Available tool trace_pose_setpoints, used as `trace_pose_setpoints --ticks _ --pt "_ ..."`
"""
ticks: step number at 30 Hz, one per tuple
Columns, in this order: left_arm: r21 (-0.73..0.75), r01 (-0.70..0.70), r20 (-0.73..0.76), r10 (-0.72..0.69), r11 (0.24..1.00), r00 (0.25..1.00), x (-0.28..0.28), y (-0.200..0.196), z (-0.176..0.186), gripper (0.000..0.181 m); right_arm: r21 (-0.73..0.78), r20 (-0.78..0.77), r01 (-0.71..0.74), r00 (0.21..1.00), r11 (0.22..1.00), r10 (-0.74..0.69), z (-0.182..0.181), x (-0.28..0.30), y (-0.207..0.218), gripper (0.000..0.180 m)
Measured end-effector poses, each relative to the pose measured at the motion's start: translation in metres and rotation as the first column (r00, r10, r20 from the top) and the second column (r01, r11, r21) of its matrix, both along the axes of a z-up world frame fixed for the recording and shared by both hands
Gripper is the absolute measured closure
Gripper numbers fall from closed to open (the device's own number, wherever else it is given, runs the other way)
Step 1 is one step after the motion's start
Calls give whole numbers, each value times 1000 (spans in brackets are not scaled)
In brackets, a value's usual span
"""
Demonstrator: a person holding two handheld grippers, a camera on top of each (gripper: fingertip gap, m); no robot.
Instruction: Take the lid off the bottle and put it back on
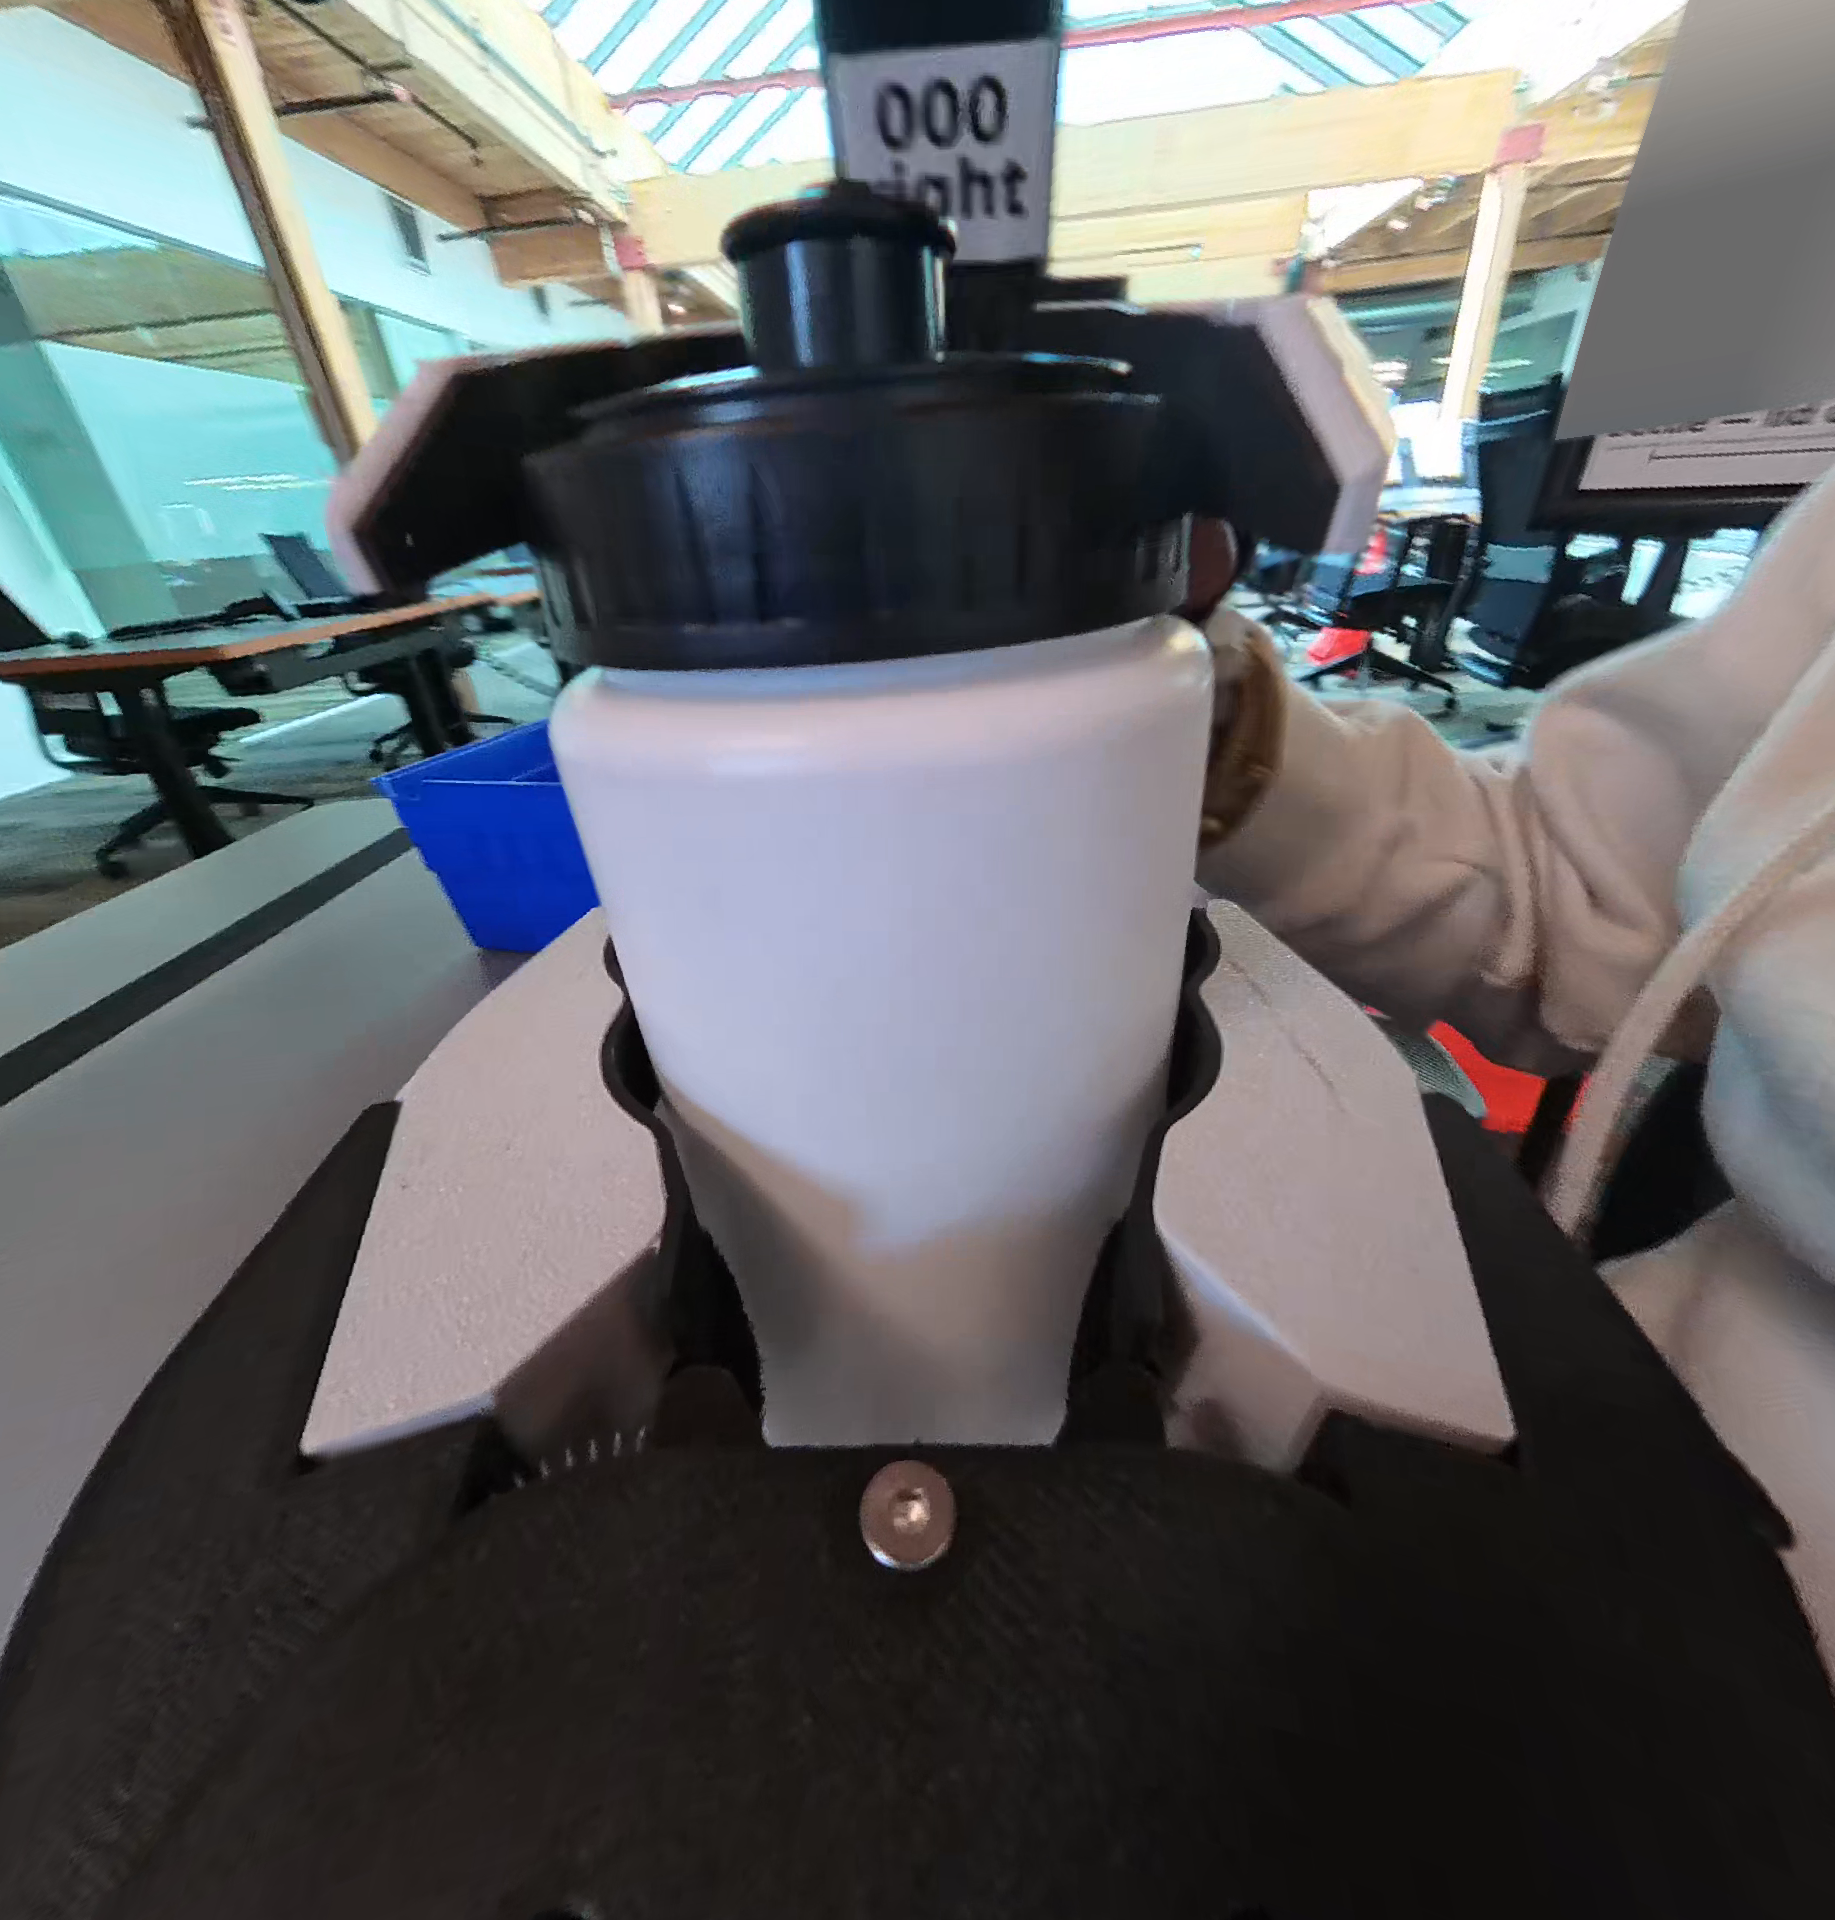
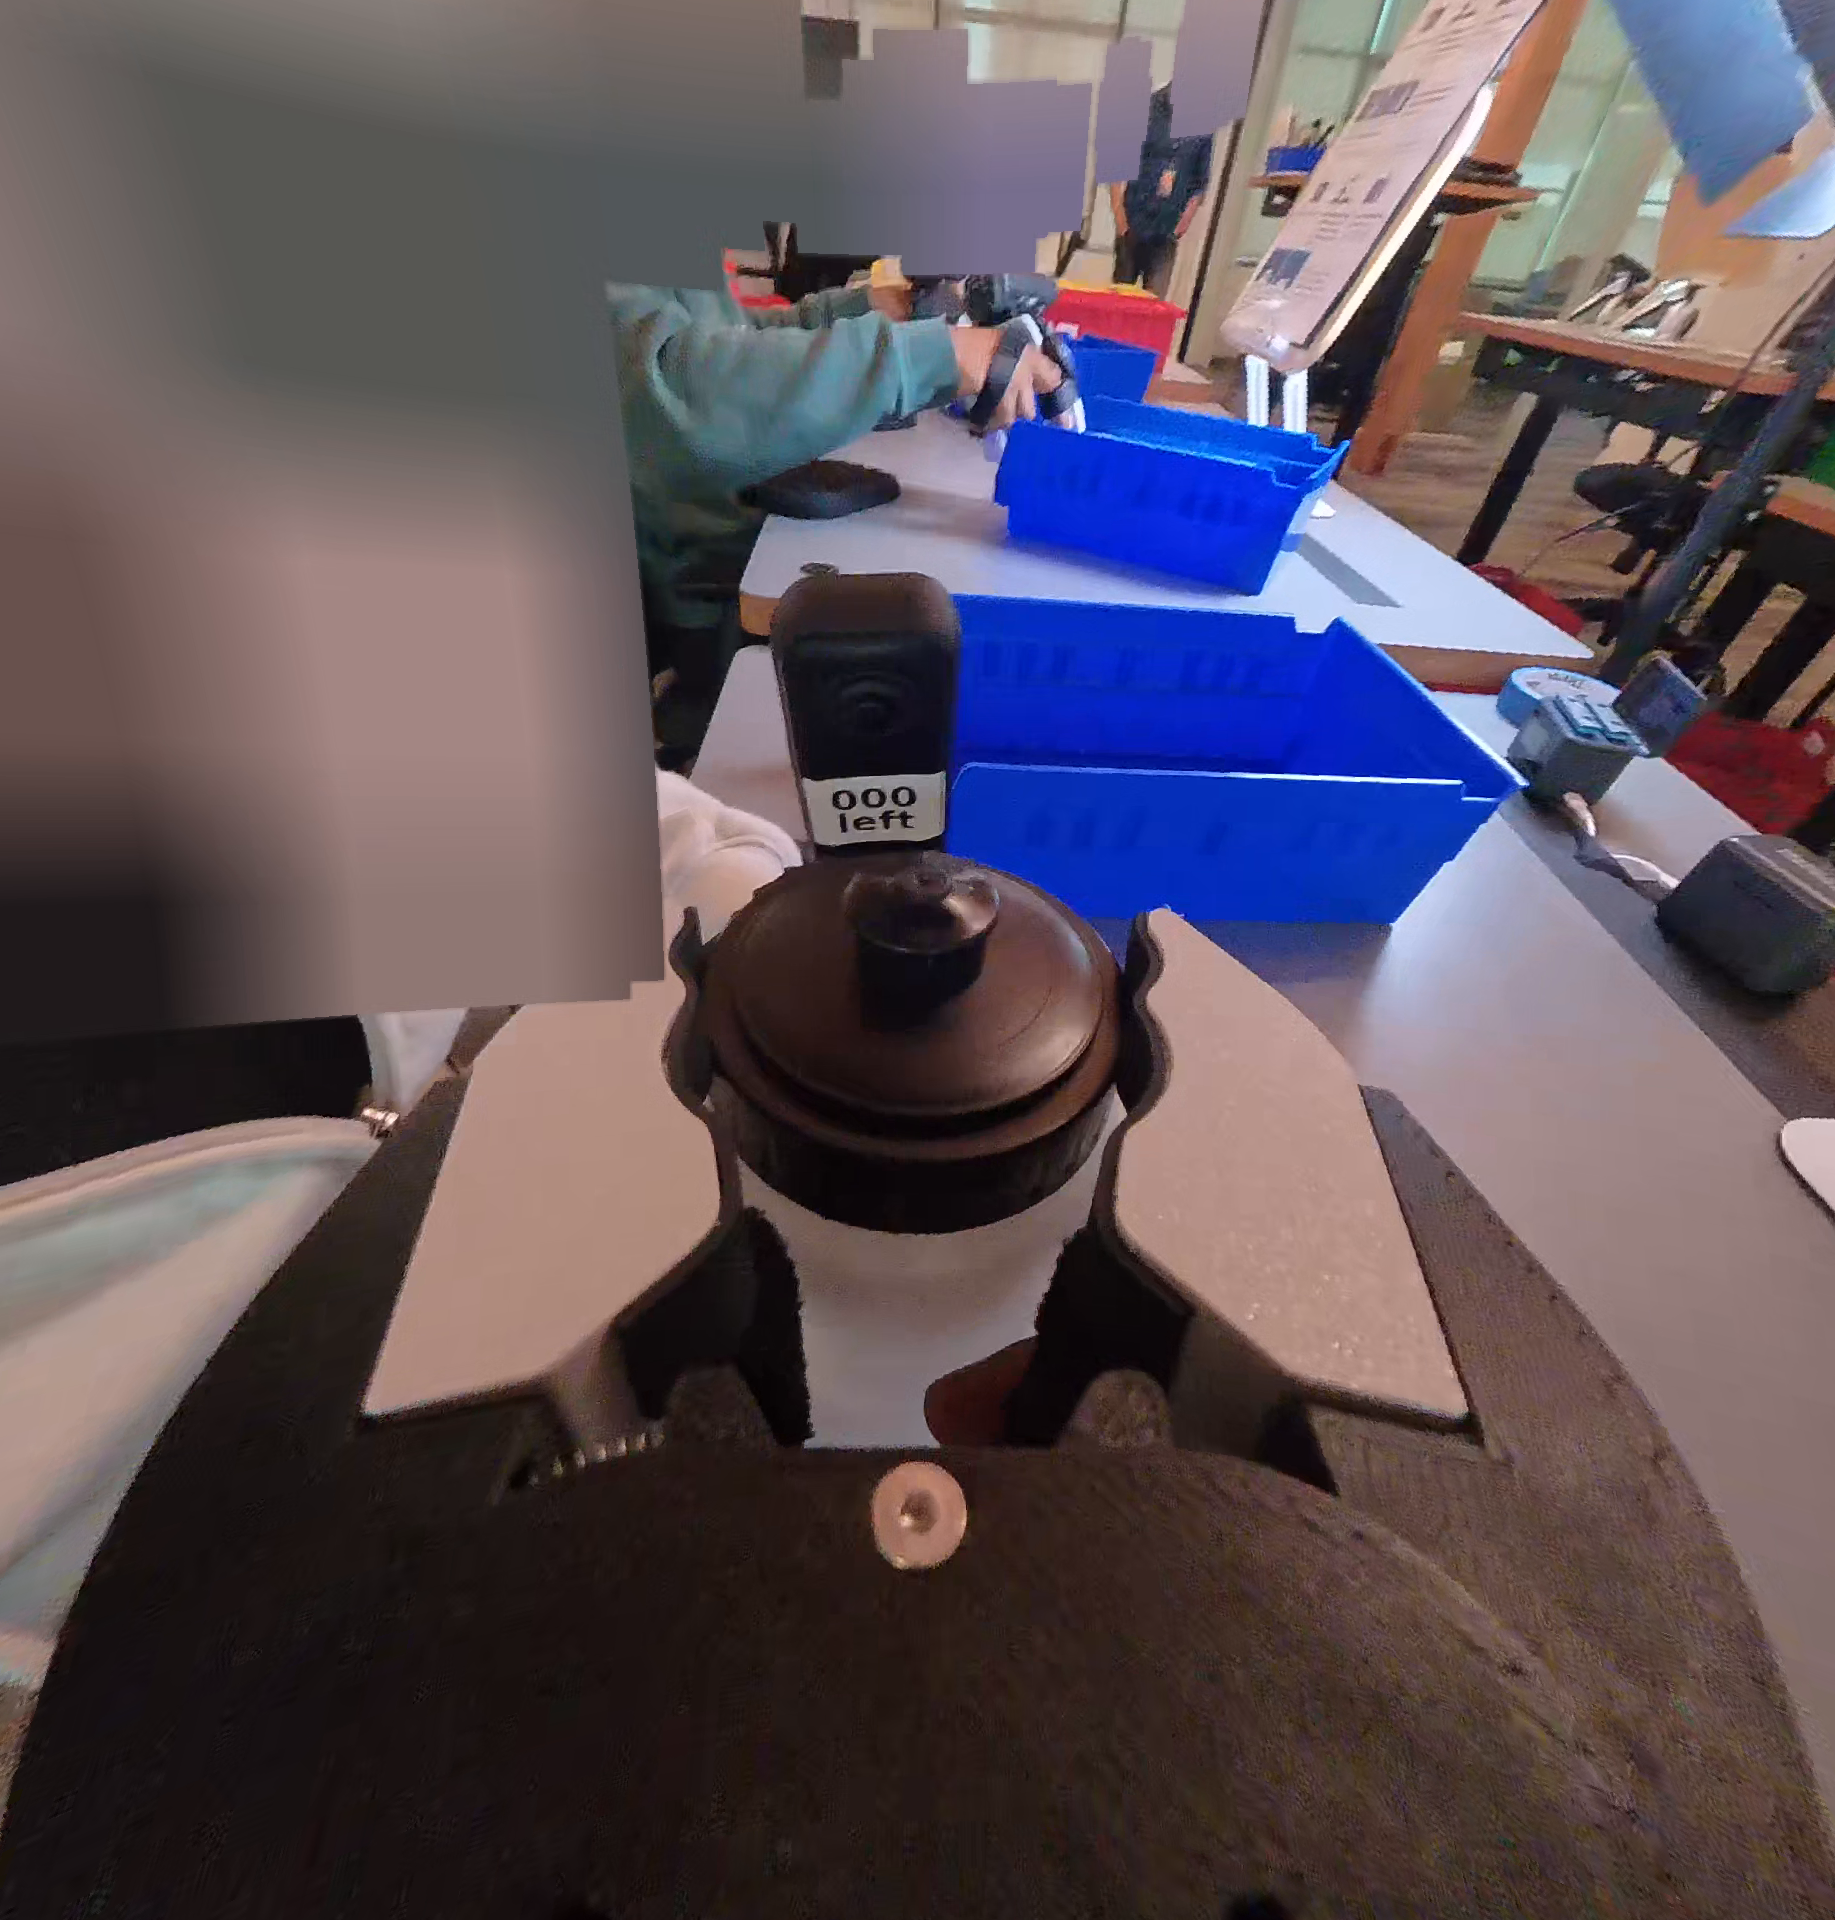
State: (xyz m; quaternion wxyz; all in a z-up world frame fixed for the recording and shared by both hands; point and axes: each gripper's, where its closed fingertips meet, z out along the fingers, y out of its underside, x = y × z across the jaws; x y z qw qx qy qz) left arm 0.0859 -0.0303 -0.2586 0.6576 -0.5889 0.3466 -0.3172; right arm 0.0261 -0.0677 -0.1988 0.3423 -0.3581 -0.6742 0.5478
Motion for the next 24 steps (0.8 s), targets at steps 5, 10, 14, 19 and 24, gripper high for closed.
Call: trace_pose_setpoints --ticks 5,10,14,19,24 --pt "19 -138 19 138 990 990 -2 8 1 84 -52 -90 325 940 944 -328 4 -5 11 102" --pt "73 -311 -31 314 948 949 -2 16 3 87 -79 -143 613 773 786 -618 6 3 25 103" --pt "121 -344 -50 351 931 935 -8 19 6 86 -104 -218 632 739 768 -638 9 2 27 87" --pt "11 -350 184 342 937 921 -45 22 32 86 -78 -56 419 904 905 -423 -24 6 18 38" --pt "-84 -144 462 167 986 871 -43 5 66 90 157 37 349 933 924 -358 -76 -2 10 84"
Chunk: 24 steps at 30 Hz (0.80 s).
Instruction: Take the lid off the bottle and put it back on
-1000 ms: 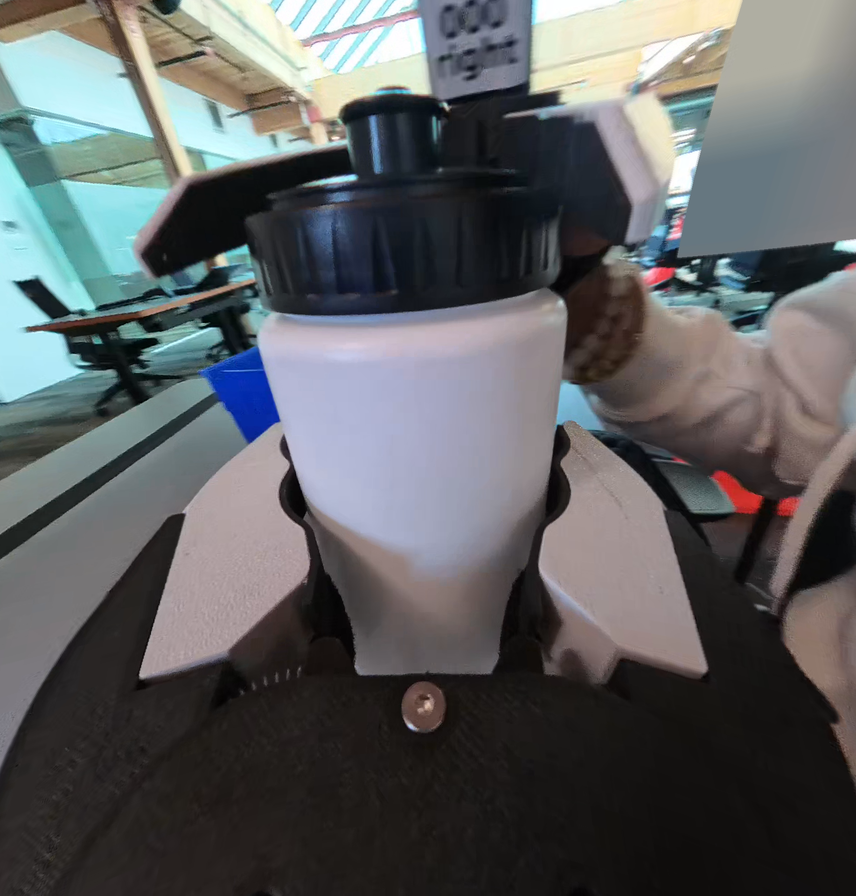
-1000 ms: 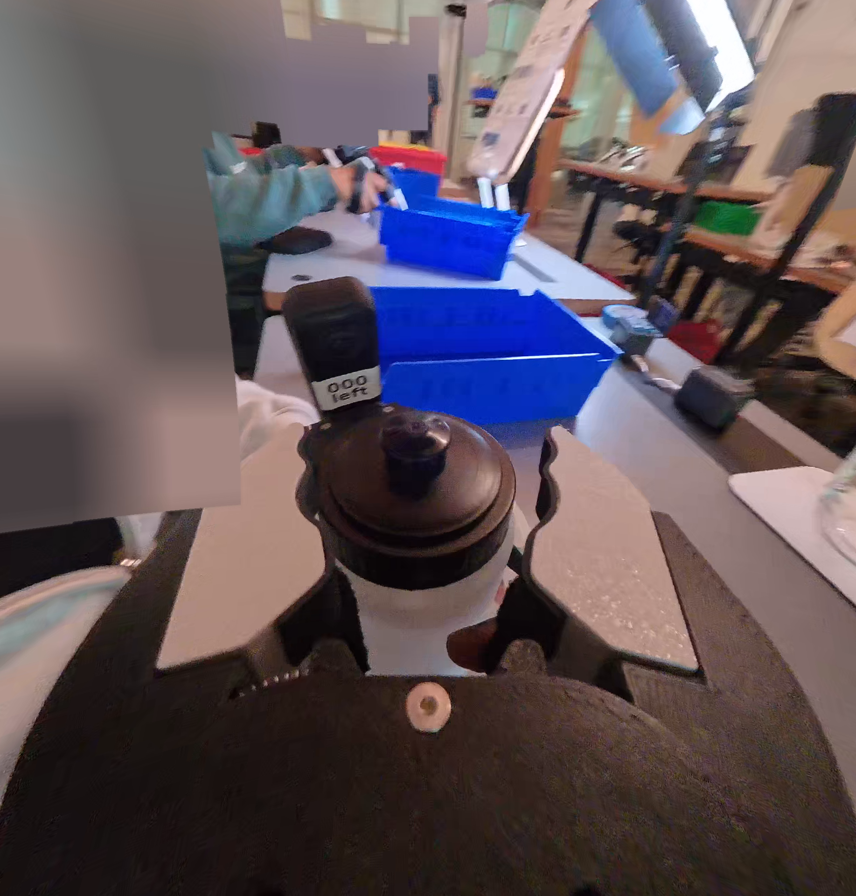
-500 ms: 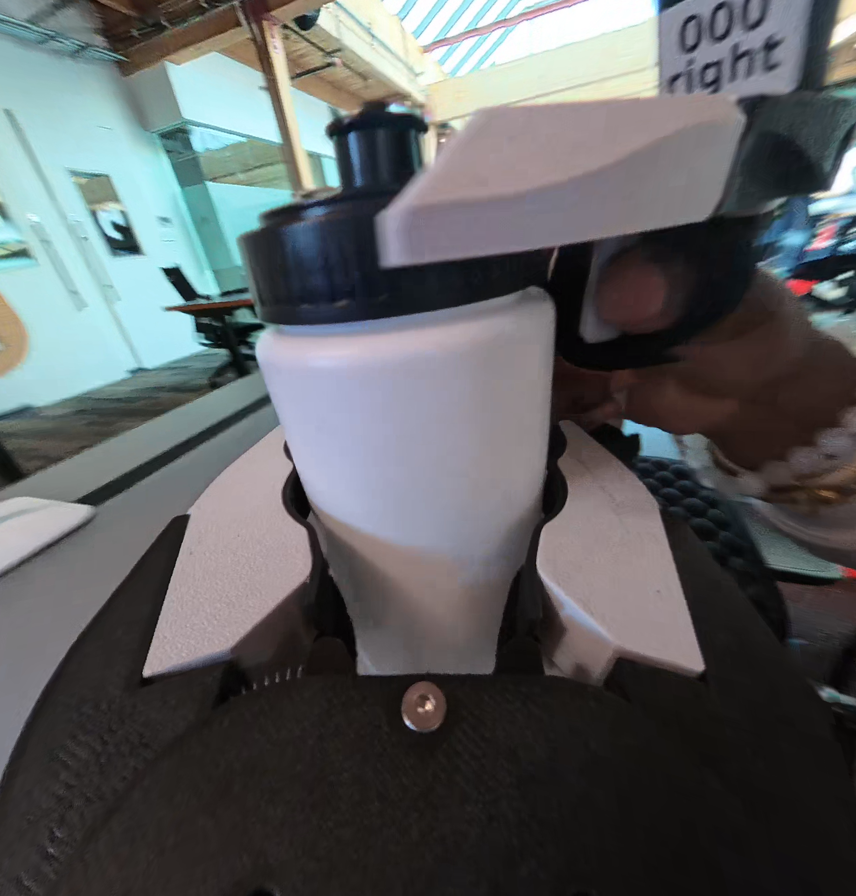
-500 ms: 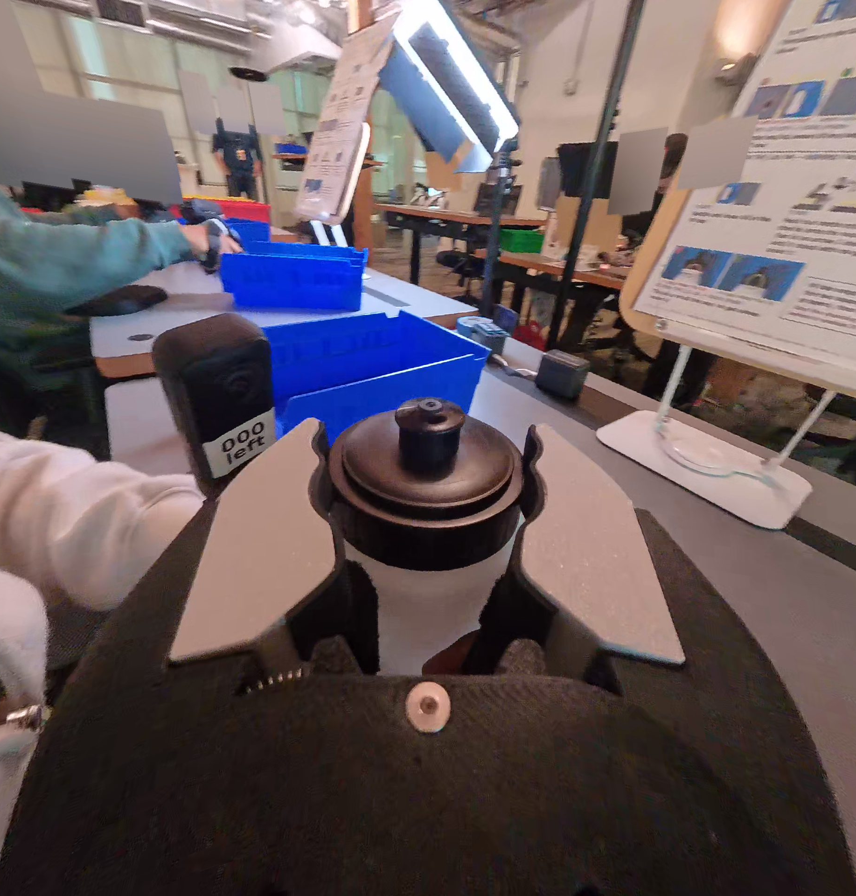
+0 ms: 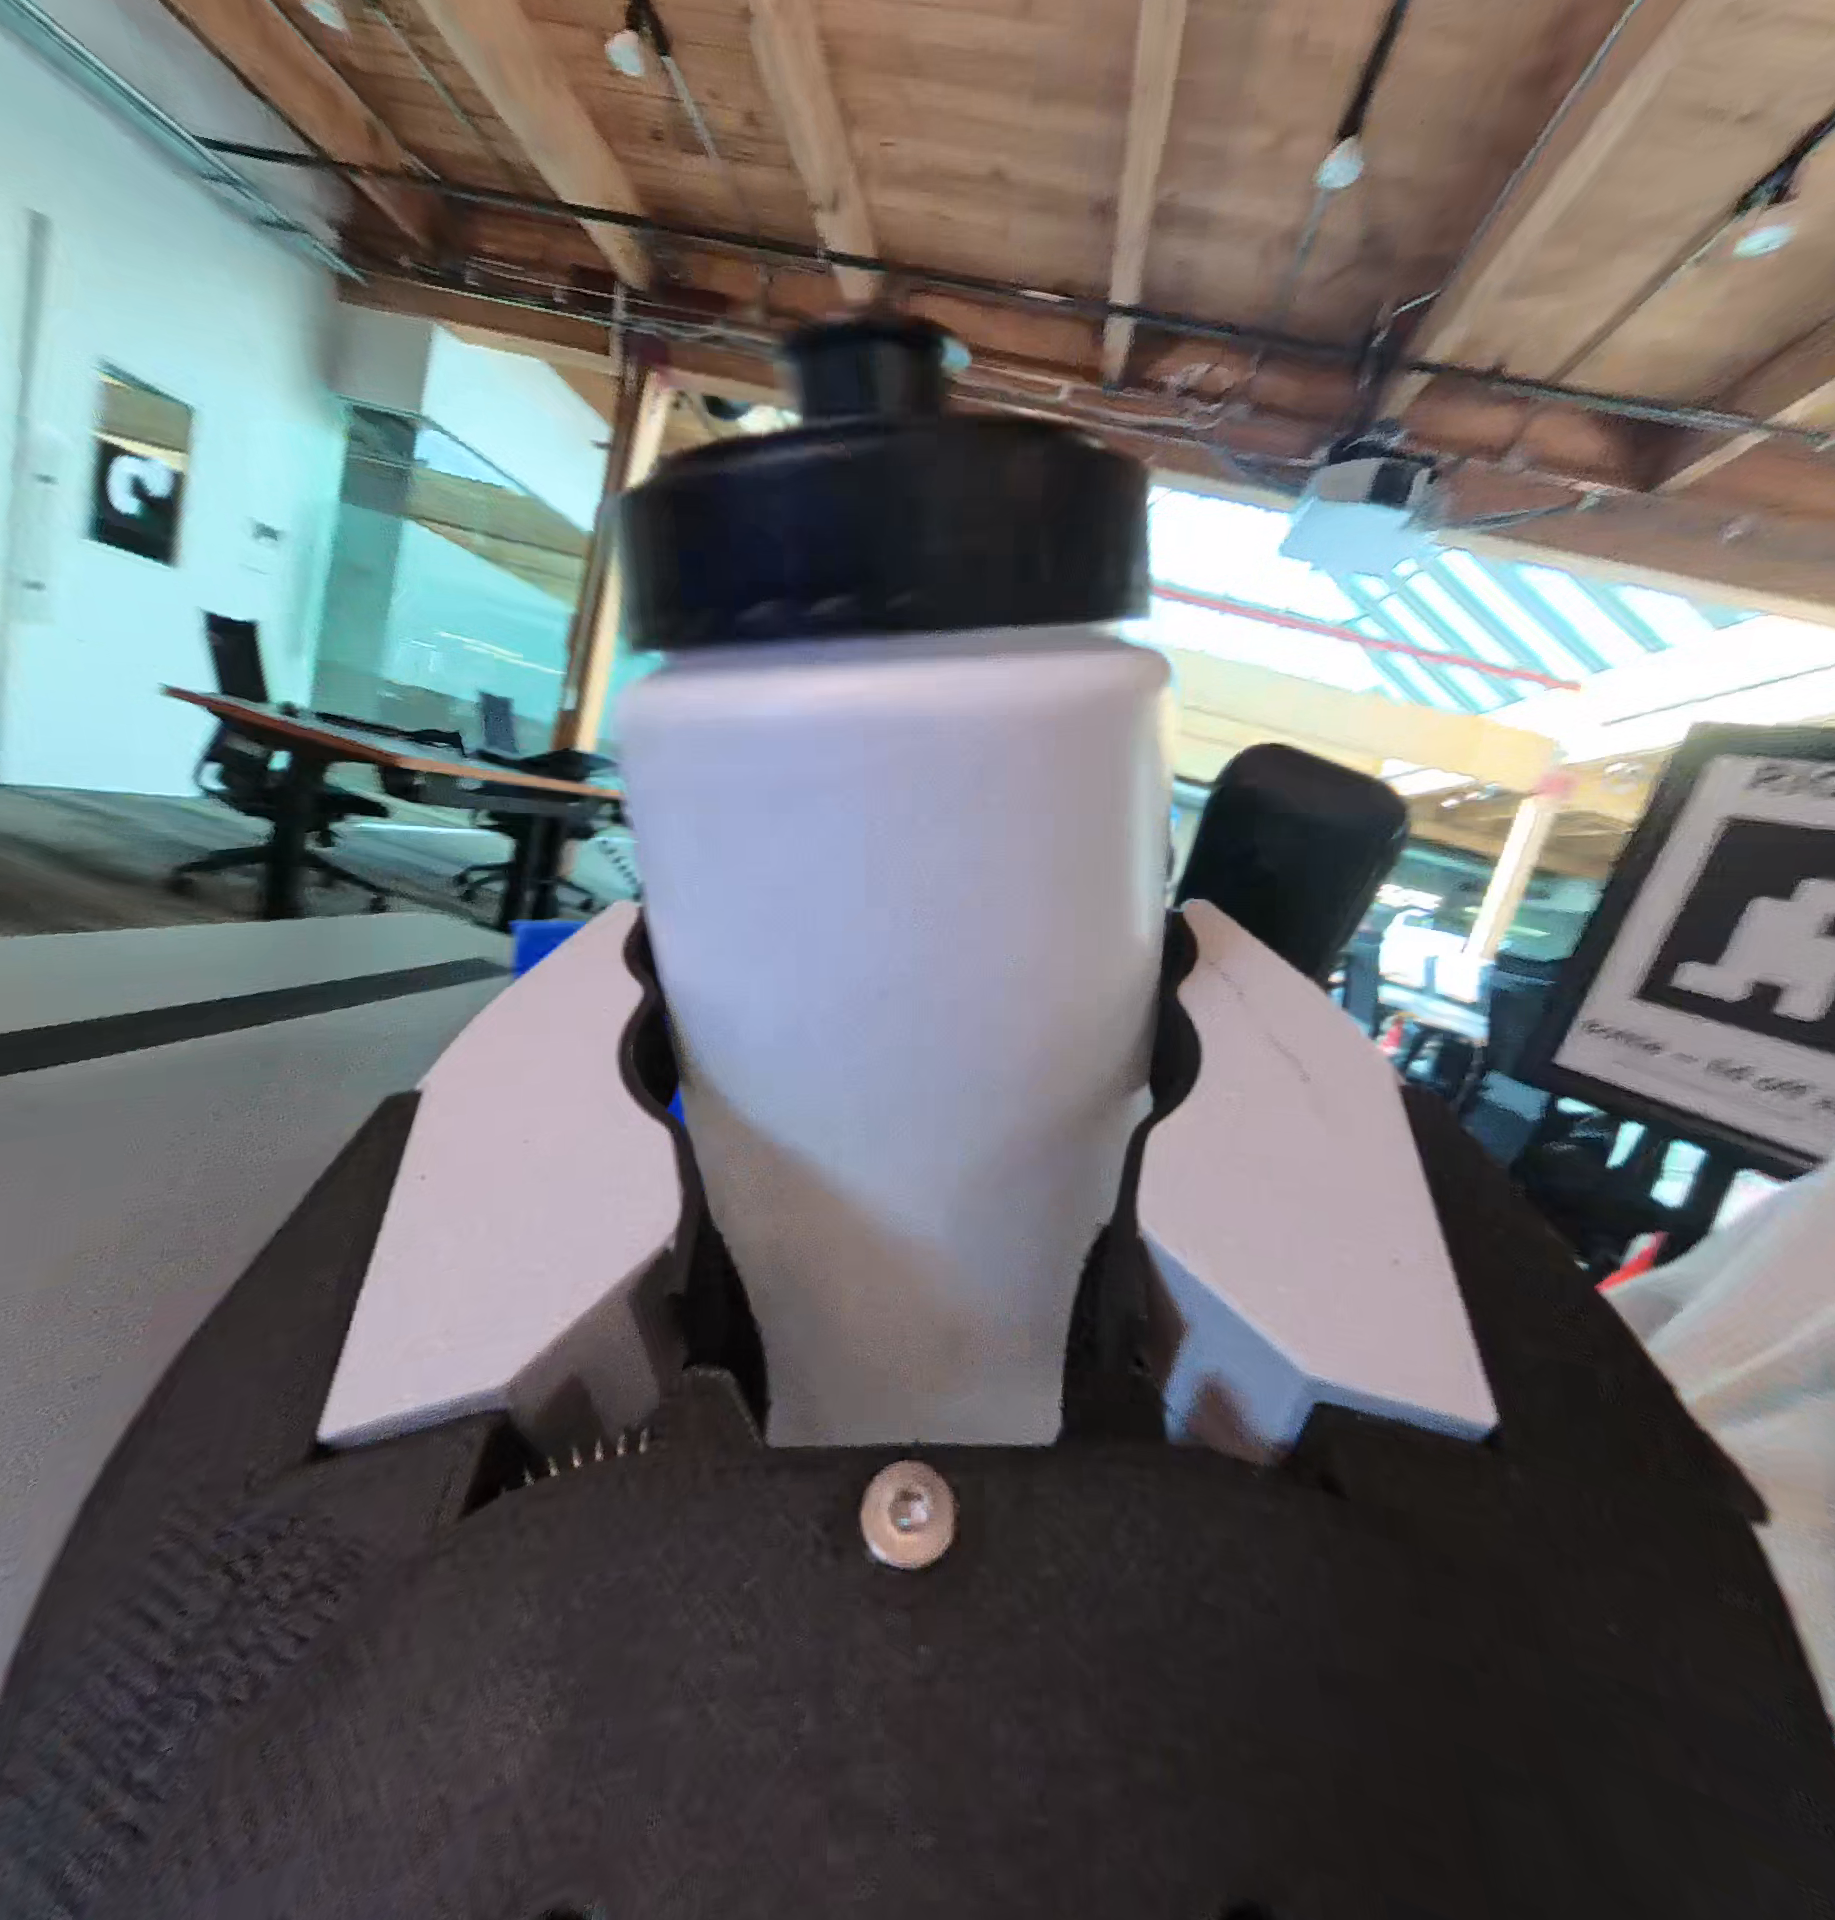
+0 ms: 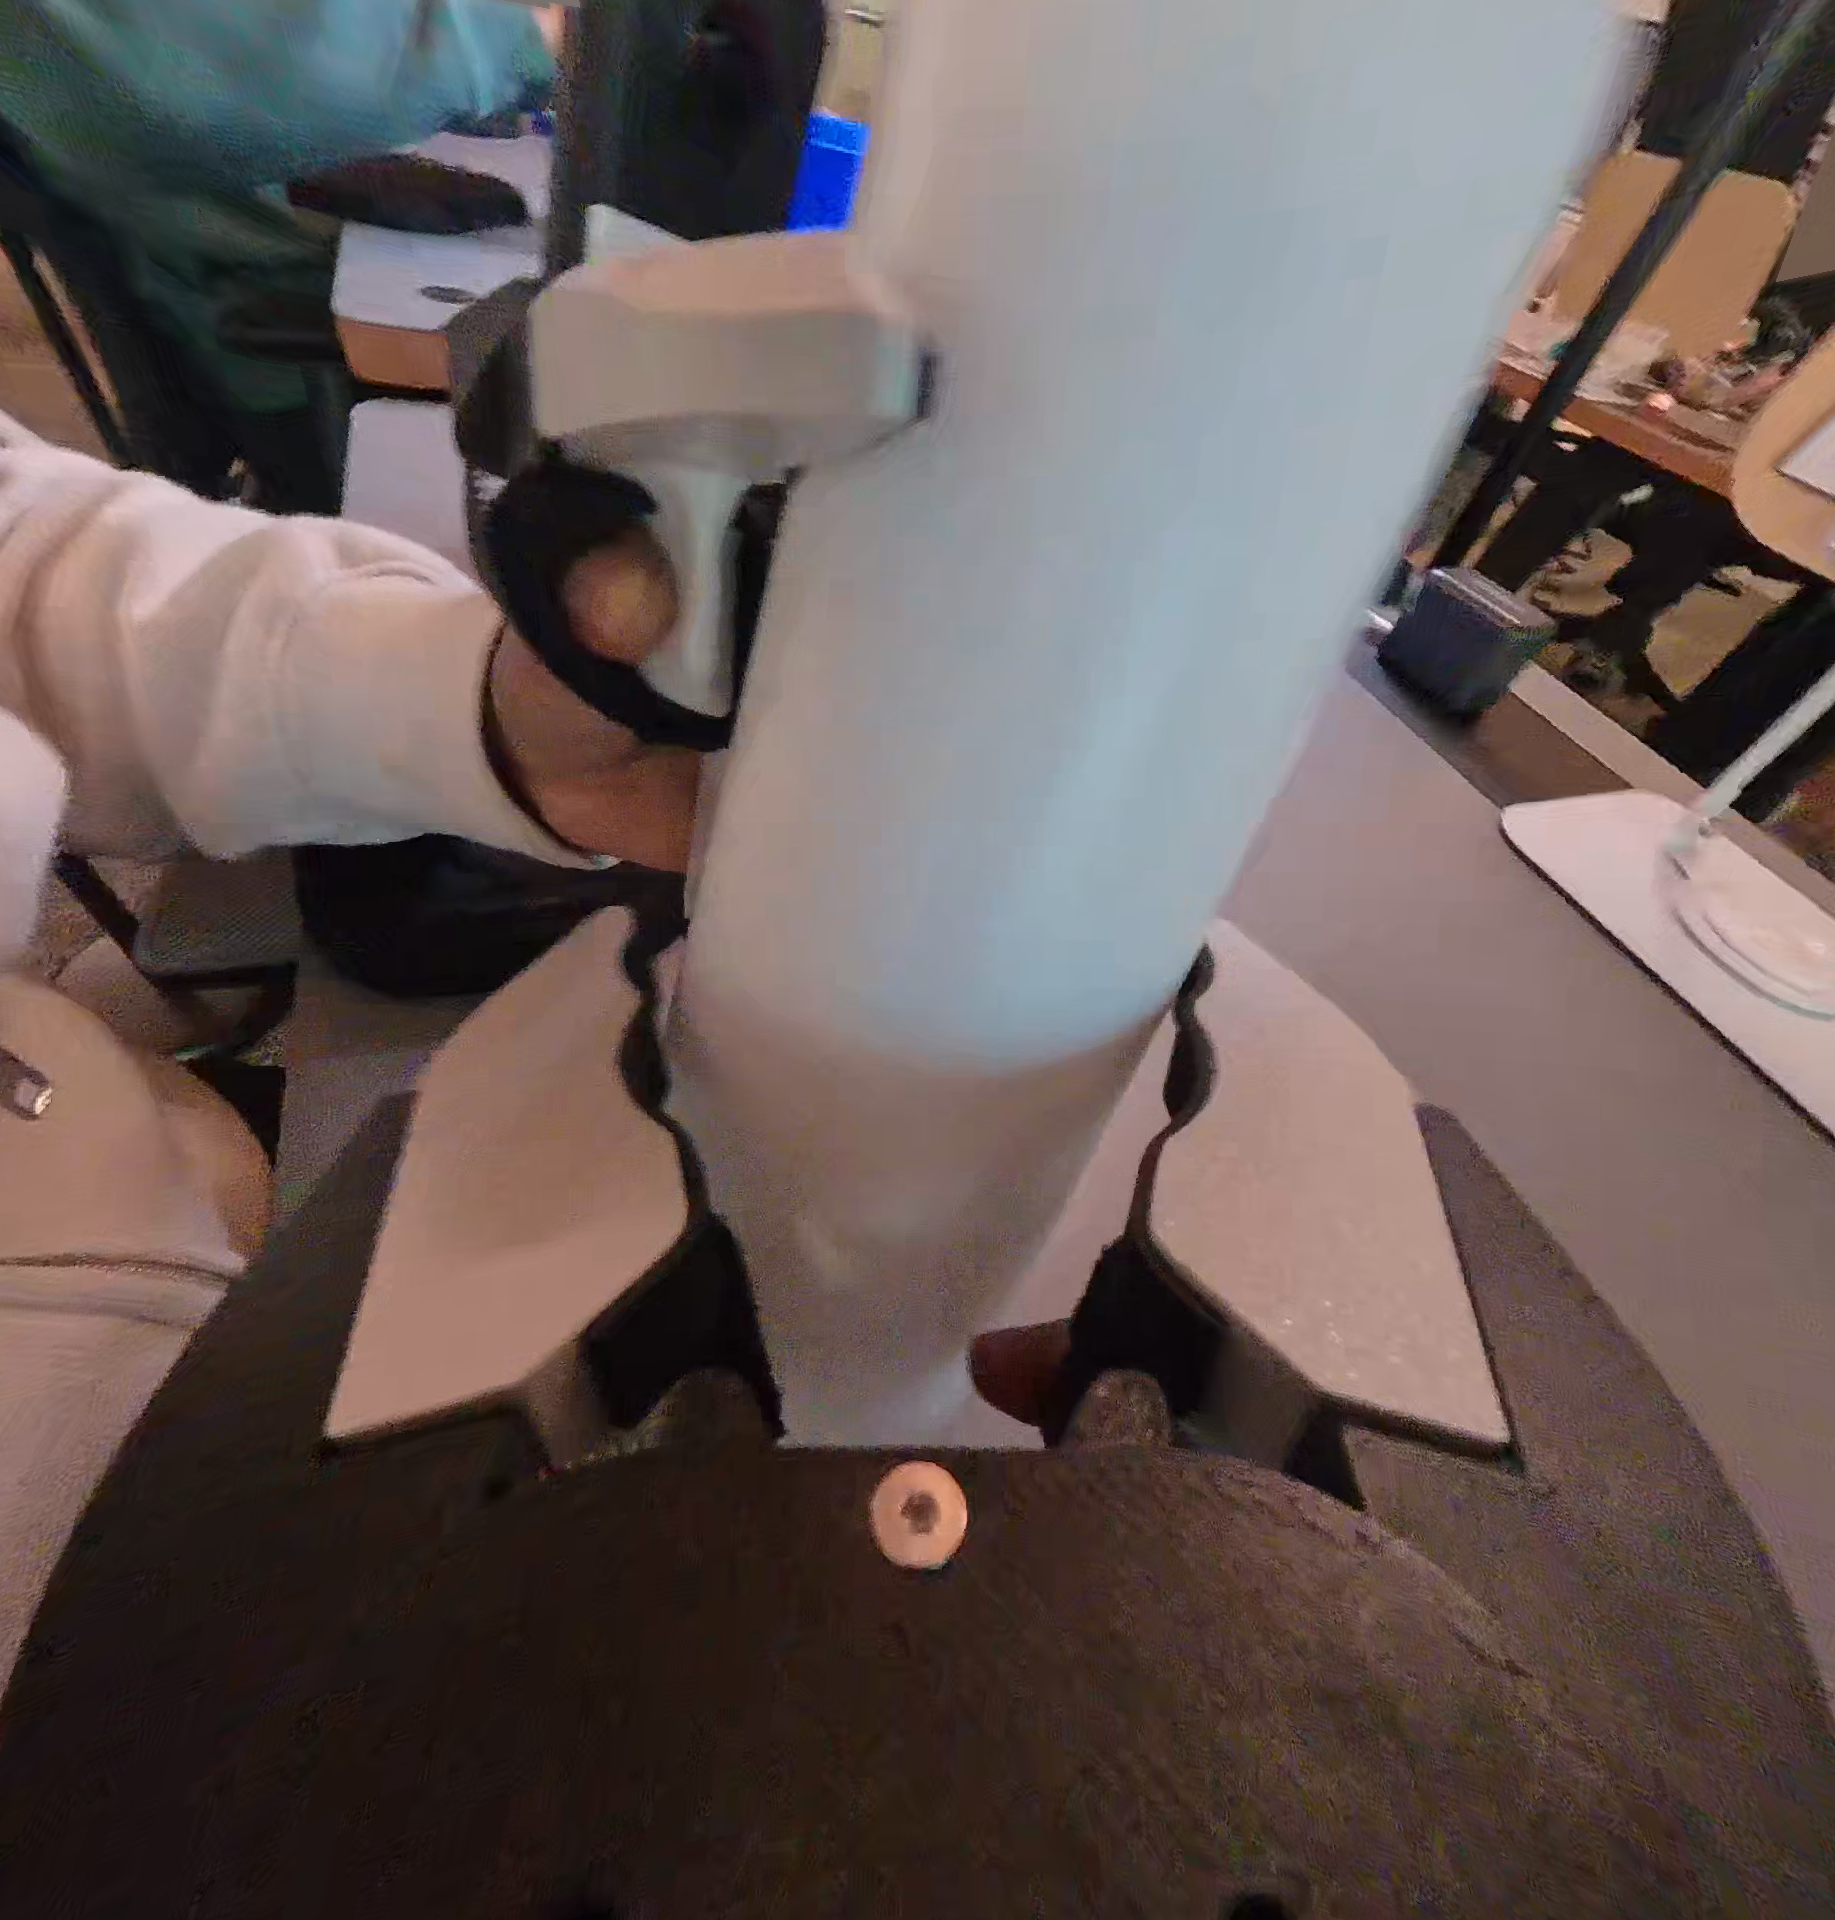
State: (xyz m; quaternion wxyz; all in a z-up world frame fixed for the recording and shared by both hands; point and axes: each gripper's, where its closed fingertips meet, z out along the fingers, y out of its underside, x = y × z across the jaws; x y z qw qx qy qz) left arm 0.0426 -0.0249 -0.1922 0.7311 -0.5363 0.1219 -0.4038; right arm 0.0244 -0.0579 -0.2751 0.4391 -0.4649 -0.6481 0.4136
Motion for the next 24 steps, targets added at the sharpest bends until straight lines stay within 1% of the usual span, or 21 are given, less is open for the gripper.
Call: trace_pose_setpoints --ticks 1,2,3,4,5,7,8,10,11,12,13,15,18,19,20,22,23,24 --pt "13 28 15 -28 1000 999 4 -5 6 94 4 1 19 1000 1000 -19 1 -2 -1 86" --pt "38 49 14 -50 998 999 7 -11 13 94 6 -3 35 999 999 -35 6 -3 0 89" --pt "57 62 2 -62 996 998 8 -18 20 93 6 -39 32 999 999 -31 15 -1 -1 92" --pt "76 55 -9 -54 996 998 5 -25 27 91 13 -91 50 995 999 -49 29 4 2 94" --pt "95 19 -23 -17 995 1000 -2 -31 34 87 29 -130 97 987 995 -92 44 12 12 94" --pt "133 -102 -112 117 986 987 -20 -46 37 86 43 -160 256 956 966 -246 80 41 53 95" --pt "152 -181 -184 207 972 961 -32 -54 33 86 34 -161 348 927 937 -339 95 62 80 95" --pt "188 -344 -338 389 920 857 -62 -70 17 86 -35 -95 523 847 852 -524 109 108 137 95" --pt "206 -411 -407 459 888 789 -77 -79 8 88 -54 -26 608 792 792 -610 104 131 166 95" --pt "213 -471 -466 513 856 721 -93 -87 -3 89 -62 69 694 720 718 -690 91 155 194 95" --pt "206 -528 -514 550 824 658 -108 -96 -13 89 -78 179 757 651 649 -738 72 176 215 95" --pt "161 -631 -583 589 759 559 -139 -112 -33 91 -102 355 834 539 542 -764 31 207 243 95" --pt "100 -772 -658 624 627 422 -188 -127 -60 94 -104 542 888 427 447 -723 -24 234 263 95" --pt "84 -801 -676 624 593 391 -200 -130 -67 95 -97 590 900 395 424 -704 -39 239 266 94" --pt "61 -820 -688 619 569 379 -209 -130 -74 96 -90 624 908 372 410 -687 -52 242 269 94" --pt "11 -842 -700 605 540 379 -220 -128 -86 97 -66 664 915 337 398 -667 -71 245 273 94" --pt "-4 -845 -705 598 535 382 -222 -125 -91 97 -46 666 919 320 391 -674 -76 247 276 94" --pt "-13 -847 -710 592 532 383 -222 -123 -95 97 -31 632 920 322 391 -705 -74 247 281 99"
